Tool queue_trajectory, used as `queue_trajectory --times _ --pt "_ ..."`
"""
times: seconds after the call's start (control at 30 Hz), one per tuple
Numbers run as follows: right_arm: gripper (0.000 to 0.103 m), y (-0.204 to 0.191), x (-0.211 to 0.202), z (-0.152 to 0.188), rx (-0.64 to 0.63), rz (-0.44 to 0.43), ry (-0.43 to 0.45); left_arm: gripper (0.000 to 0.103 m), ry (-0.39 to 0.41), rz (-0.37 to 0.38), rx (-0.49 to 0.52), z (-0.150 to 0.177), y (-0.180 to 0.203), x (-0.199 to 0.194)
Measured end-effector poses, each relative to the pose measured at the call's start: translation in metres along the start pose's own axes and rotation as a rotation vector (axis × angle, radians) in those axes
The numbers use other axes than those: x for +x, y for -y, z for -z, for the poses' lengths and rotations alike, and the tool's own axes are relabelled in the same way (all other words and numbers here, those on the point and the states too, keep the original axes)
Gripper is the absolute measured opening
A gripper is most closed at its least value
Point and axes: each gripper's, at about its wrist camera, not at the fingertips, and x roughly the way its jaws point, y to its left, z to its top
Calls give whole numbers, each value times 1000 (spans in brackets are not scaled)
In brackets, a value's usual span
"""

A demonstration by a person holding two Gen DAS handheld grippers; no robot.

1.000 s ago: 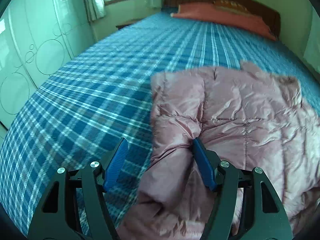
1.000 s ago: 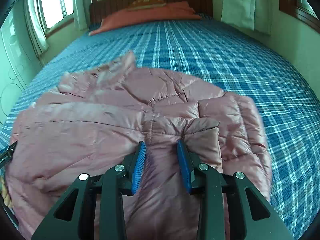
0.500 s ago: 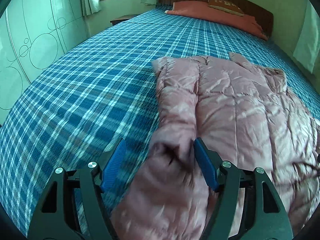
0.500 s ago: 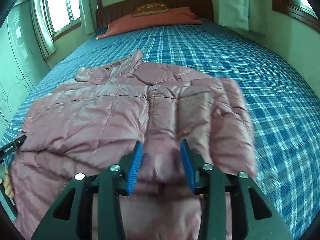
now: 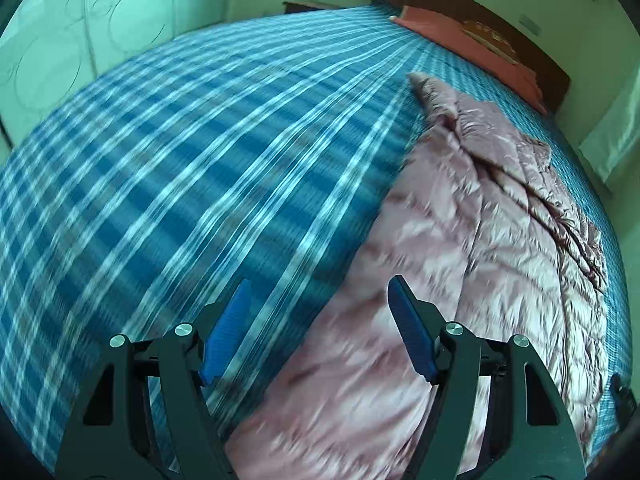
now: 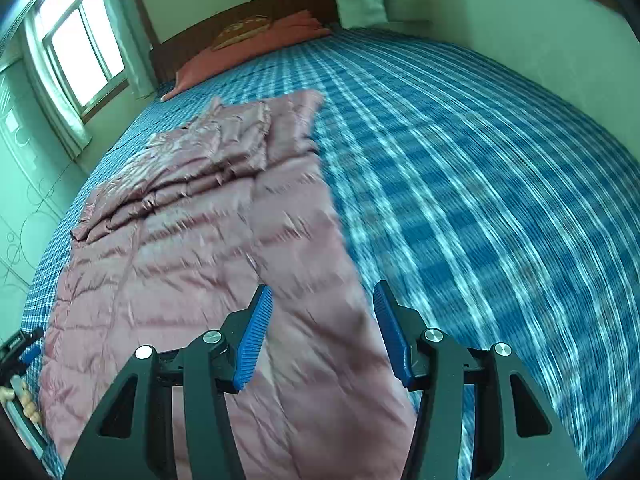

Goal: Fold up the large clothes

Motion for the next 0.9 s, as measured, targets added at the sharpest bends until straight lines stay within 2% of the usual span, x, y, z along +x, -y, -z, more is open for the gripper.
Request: queue_trajectory --times 0.1,0.23,0.37,0.47,0.6,0.73,0.8,0.9 --pt "53 26 -9 23 74 -9 -17 71 -31 7 -81 25 -26 -11" --pt "54 45 -15 48 170 -66 -52 71 -26 51 -145 48 -43 -28" --pt "54 56 -24 69 251 -131 -55 71 -34 124 -238 64 -55 -42" --pt "58 63 -33 80 299 -177 -43 71 -43 152 -329 79 -67 -49" --pt "64 73 -40 94 367 -215 -45 71 -31 176 -386 92 -78 -61" --pt "64 78 -45 108 431 -316 -58 71 -64 242 -439 105 -84 -66" --pt "64 75 -46 114 461 -397 -64 71 -89 289 -474 111 -85 -64" --pt "64 65 -41 117 468 -470 -80 71 -84 304 -462 113 -79 -62"
